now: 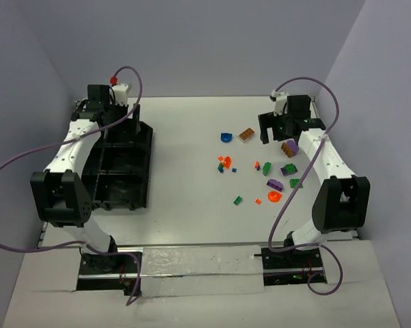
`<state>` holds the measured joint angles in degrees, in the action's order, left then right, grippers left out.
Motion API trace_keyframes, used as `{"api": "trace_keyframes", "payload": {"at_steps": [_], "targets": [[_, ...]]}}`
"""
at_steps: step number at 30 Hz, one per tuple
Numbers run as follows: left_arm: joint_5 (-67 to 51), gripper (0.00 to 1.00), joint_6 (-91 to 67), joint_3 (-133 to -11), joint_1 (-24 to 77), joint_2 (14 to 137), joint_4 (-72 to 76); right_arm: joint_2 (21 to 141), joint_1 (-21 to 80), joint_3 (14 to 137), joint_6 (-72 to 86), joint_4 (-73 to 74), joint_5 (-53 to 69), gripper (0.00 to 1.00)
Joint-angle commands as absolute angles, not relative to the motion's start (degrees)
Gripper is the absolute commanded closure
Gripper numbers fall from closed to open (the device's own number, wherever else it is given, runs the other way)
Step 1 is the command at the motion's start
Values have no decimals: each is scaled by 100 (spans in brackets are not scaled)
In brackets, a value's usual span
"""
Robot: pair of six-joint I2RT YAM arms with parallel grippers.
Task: Sort the legos into containers by color
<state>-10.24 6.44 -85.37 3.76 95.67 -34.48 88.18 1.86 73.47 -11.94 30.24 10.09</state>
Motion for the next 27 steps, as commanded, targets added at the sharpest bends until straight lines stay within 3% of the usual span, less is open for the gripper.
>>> {"api": "trace_keyframes", "payload": {"at_steps": [1, 15, 27], "targets": [[-1029, 1, 760, -8550, 455, 9333, -3252, 8706, 57, 7371, -1446, 3141, 787, 0], [-609, 1, 1483, -8503, 1522, 9367, -3059, 10126, -725, 8553, -2225, 4064, 330, 0], [-608, 1, 1387, -8640, 1615, 9591, -3101, 11299, -805, 9347, -2443, 4330, 213, 0]]}}
